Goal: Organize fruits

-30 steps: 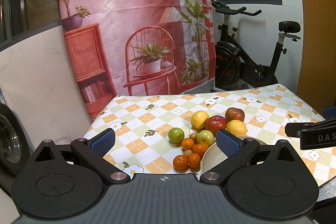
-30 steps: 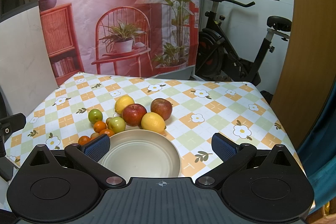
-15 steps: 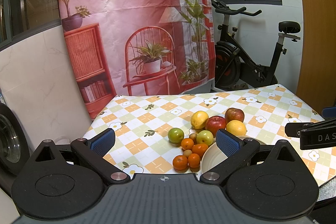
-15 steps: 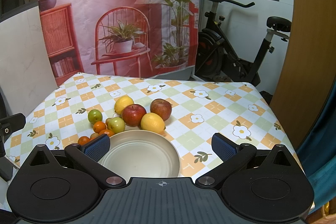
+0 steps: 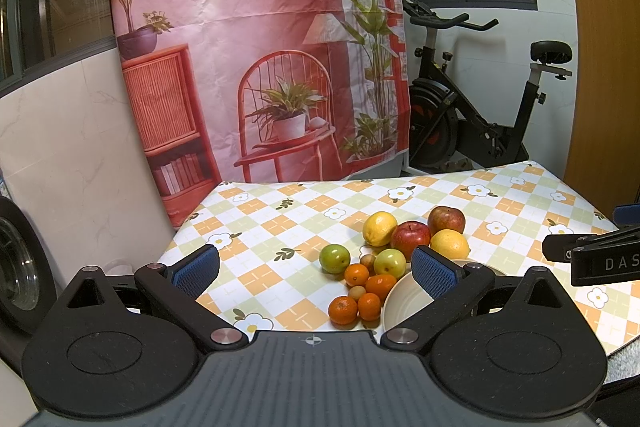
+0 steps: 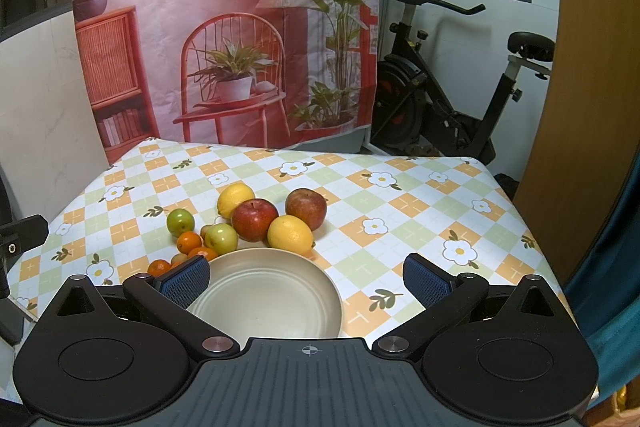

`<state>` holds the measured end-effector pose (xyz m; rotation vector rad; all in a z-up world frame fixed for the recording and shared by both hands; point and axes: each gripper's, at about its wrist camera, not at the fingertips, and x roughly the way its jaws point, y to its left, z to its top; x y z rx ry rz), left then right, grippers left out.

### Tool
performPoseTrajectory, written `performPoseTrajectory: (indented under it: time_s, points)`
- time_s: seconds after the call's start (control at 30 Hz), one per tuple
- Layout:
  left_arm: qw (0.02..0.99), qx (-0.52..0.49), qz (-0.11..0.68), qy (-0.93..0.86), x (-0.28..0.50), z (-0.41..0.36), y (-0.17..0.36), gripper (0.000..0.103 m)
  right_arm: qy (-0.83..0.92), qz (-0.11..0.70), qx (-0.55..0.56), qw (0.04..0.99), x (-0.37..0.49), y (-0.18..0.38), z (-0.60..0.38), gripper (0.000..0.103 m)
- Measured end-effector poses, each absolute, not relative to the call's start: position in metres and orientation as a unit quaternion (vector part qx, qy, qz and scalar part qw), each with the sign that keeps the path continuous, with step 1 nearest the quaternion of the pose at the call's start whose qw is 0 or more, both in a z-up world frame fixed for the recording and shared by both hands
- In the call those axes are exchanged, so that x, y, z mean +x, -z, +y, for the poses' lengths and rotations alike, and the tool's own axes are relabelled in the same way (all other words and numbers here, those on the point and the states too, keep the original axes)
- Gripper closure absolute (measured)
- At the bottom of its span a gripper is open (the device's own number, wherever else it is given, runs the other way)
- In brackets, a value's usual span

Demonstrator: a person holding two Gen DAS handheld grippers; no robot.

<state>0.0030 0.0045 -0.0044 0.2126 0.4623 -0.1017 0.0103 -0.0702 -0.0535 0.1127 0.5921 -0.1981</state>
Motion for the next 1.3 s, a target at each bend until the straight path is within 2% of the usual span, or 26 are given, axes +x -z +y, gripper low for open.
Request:
performPoseTrajectory:
  time_s: [0.67,1.0,1.07,1.3]
  points:
    - [0.964,0.084,0.249,0.046,0.019,0.013,0.007,0.0,0.079,0.296,0.079,0.949,0.013,0.059,-0.077,0.0]
    - [0.965,0.064,0.253,0.003,0.073,0.034,0.017,0.002,0.057,0.202,0.085,0.974,0.043,0.073,-0.121,0.0]
    - [0.967,0.053,0.248,0.007,0.084,0.037,0.022,0.007,0.057,0.203,0.091,0.973,0.056,0.078,-0.13,0.0]
    - [0.97,0.054,0.235,0.03,0.11,0.033,0.038,0.011,0.036,0.194,0.103,0.975,0.094,0.104,-0.154,0.0]
